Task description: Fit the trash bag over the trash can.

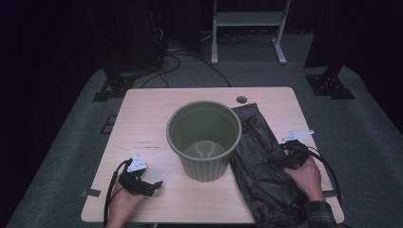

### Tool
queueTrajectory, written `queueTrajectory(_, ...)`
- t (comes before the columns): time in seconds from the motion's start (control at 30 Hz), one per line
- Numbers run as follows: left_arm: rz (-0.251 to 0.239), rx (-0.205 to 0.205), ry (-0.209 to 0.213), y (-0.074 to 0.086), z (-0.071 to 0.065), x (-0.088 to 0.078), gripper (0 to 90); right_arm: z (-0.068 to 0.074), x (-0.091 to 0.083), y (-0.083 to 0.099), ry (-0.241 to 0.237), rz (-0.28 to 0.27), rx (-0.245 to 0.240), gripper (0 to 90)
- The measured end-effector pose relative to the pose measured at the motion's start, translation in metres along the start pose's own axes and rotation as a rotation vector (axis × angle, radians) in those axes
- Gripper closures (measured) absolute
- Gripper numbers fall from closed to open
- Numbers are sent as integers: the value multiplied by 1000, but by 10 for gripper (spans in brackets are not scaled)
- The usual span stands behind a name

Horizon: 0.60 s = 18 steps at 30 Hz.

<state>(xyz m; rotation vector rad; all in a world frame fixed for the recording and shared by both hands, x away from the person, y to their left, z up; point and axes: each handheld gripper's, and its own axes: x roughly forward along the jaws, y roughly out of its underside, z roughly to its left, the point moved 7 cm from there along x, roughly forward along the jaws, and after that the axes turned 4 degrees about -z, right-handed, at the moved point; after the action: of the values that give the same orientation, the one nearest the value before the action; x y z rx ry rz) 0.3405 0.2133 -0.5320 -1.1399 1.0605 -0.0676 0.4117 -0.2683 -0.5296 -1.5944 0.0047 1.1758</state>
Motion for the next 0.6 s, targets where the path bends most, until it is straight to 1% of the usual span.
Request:
queueTrajectory(0.03, 0, 0, 0, 0, 0, 0, 0, 1, 1, -1, -3, 0, -5, 65)
queueTrajectory(0.1, 0, 0, 0, 0, 0, 0, 0, 5, 3, -3, -28, -2, -9, 65)
queueTrajectory(0.17, 0, 0, 0, 0, 0, 0, 0, 9, 6, -6, -43, -1, -11, 65)
queueTrajectory(0.33, 0, 0, -1, 0, 0, 0, 0, 21, 15, -16, -83, -16, -30, 65)
queueTrajectory(0.57, 0, 0, 0, 0, 0, 0, 0, 40, 32, -28, -100, -5, -76, 64)
queueTrajectory(0.6, 0, 0, 0, 0, 0, 0, 0, 43, 34, -31, -109, -9, -80, 65)
